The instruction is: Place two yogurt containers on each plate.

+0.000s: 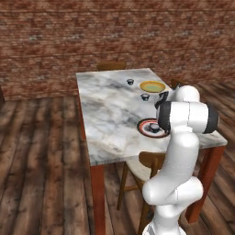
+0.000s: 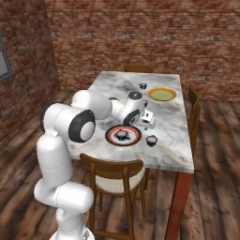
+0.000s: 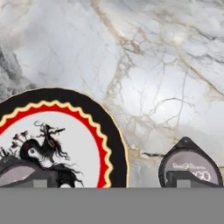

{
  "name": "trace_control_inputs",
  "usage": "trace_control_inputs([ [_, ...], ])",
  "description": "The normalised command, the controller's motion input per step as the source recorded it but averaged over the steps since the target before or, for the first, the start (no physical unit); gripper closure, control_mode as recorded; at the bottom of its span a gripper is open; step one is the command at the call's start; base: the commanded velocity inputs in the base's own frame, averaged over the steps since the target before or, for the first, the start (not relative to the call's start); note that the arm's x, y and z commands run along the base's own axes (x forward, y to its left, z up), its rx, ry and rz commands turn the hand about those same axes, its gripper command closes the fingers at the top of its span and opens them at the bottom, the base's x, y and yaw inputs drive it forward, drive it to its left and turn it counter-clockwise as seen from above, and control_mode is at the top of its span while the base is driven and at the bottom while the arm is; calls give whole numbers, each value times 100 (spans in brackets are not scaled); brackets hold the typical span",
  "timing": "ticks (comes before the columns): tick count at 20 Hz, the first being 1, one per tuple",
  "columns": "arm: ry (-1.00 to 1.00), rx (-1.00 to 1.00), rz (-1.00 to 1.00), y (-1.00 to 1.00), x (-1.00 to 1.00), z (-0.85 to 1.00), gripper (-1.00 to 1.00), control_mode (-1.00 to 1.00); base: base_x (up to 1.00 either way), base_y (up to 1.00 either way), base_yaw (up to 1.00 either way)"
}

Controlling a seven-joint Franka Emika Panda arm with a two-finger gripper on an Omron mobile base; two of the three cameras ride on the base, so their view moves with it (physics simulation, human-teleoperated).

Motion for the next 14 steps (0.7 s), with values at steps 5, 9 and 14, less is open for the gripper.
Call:
trace_control_inputs([
  [5, 2, 0, 0, -95, -2, -6, -100, -100, 0, 0, 0],
  [9, 0, 0, -1, -42, 8, -6, -100, -100, 0, 0, 0],
  [14, 5, 0, 0, -7, 0, -23, -100, -100, 0, 0, 0],
])
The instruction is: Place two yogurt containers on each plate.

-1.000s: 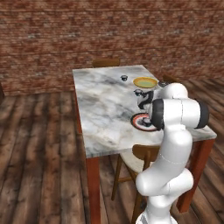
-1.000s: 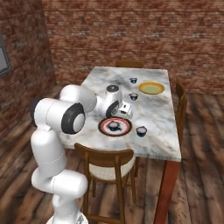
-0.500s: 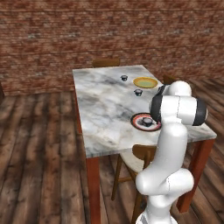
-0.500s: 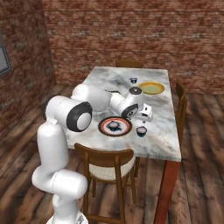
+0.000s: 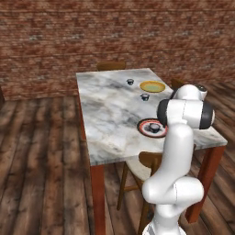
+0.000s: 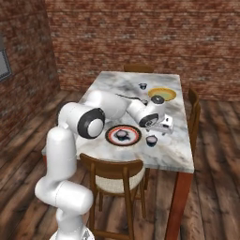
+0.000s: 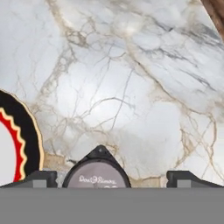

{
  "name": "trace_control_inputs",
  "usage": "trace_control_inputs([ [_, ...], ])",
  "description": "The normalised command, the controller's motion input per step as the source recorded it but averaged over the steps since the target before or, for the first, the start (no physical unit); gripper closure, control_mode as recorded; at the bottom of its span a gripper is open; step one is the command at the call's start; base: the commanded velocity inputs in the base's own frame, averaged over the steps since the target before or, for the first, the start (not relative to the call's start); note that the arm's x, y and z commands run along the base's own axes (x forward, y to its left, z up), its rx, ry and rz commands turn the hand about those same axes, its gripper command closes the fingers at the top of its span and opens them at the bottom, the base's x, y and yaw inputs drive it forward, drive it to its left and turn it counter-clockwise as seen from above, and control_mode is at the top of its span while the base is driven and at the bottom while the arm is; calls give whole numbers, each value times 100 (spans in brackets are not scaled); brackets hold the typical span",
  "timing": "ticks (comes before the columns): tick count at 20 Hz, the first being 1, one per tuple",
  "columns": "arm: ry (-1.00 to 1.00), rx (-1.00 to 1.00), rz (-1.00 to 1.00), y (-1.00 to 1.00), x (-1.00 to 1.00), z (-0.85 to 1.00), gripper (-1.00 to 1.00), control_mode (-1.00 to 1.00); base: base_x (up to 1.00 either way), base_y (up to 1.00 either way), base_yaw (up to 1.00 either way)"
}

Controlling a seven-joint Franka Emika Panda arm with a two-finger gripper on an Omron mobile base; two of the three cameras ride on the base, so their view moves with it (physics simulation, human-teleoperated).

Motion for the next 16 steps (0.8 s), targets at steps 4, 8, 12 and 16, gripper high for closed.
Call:
trace_control_inputs([
  [4, 12, 0, 0, 9, -9, -23, -100, -100, 0, 0, 0],
  [8, 8, 0, 0, 7, 0, -6, -100, -100, 0, 0, 0],
  [12, 0, 0, 0, 11, 0, -5, -100, -100, 0, 0, 0],
  [16, 2, 0, 0, 15, -11, -16, -100, -100, 0, 0, 0],
])
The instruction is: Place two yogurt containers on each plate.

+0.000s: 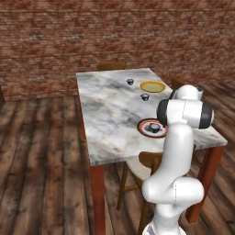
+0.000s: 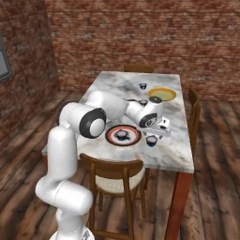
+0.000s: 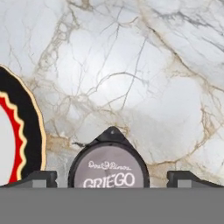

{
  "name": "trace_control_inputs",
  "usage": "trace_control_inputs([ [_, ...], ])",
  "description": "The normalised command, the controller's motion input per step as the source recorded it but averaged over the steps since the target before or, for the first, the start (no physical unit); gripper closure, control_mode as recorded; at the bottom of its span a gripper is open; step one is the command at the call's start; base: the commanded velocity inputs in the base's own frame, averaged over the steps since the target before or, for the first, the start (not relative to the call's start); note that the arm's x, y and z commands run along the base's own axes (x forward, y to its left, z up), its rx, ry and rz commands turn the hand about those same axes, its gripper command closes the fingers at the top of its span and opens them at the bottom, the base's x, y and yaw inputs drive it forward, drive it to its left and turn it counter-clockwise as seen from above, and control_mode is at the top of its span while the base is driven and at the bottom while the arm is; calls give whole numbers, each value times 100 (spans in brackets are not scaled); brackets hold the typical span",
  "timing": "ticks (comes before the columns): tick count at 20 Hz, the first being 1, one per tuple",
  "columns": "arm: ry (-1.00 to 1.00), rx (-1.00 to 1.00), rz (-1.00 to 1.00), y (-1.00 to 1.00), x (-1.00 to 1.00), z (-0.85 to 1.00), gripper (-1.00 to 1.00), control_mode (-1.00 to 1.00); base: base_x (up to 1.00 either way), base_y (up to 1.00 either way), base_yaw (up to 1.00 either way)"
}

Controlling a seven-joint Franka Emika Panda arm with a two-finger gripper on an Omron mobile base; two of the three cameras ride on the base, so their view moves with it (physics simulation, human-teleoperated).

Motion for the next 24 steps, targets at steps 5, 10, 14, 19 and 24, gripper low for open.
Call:
trace_control_inputs([
  [5, 3, 0, 0, 5, -6, -19, -100, -100, 0, 0, 0],
  [10, 0, 0, 0, 0, 0, -19, -100, -100, 0, 0, 0],
  [14, 0, -1, 0, 0, 0, -20, -100, -100, 0, 0, 0],
  [19, 0, 0, 0, 0, 0, -11, -100, -100, 0, 0, 0],
  [24, 0, 0, 0, 0, 0, -4, 100, -100, 0, 0, 0],
])
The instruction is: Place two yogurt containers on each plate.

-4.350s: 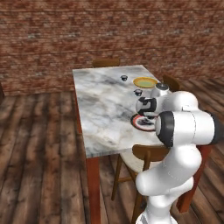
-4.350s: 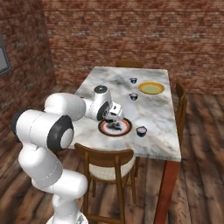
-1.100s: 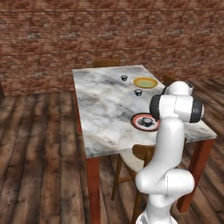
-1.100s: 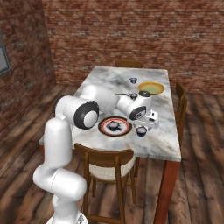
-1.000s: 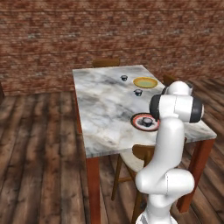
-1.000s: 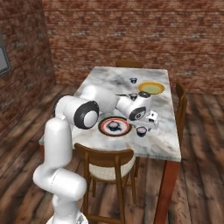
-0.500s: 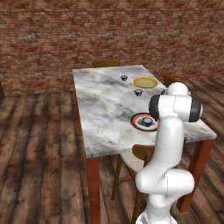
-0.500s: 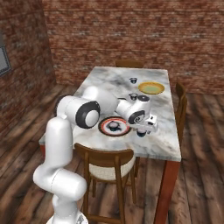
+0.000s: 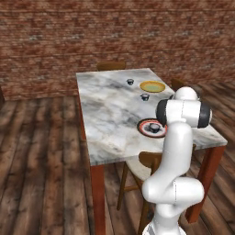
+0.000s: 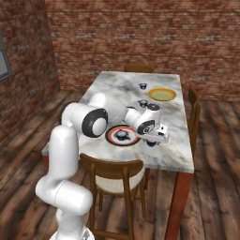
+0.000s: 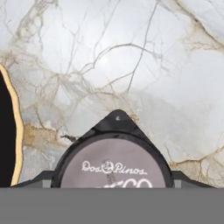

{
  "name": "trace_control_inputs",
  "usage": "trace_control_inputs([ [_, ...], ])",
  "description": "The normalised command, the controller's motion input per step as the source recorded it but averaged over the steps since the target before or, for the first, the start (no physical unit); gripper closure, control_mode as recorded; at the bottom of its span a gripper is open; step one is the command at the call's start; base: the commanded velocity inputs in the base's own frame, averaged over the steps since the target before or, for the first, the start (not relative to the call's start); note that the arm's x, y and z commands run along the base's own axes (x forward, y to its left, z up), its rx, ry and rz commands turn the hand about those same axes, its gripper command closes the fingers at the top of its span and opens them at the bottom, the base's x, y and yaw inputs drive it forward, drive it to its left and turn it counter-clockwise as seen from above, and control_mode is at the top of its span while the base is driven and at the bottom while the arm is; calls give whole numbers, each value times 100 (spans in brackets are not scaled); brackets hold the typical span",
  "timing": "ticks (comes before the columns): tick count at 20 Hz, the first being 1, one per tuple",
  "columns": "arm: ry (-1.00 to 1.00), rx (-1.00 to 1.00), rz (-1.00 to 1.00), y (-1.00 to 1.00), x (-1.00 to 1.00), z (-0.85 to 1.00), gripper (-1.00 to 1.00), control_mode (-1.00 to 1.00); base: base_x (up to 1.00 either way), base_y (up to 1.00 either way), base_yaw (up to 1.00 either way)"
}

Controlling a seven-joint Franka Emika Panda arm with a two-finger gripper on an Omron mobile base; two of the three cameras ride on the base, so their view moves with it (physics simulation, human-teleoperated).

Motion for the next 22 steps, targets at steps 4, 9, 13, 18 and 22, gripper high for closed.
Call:
trace_control_inputs([
  [4, 0, 0, 0, 0, 0, 3, 100, -100, 0, 0, 0],
  [9, 0, 1, 0, 18, -5, 72, 100, -100, 0, 0, 0],
  [13, 0, 0, 0, 42, 0, 76, 100, -100, 0, 0, 0],
  [18, 3, 0, 0, 68, 10, 7, 100, -100, 0, 0, 0],
  [22, 3, 0, 0, 48, 9, -1, 100, -100, 0, 0, 0],
])
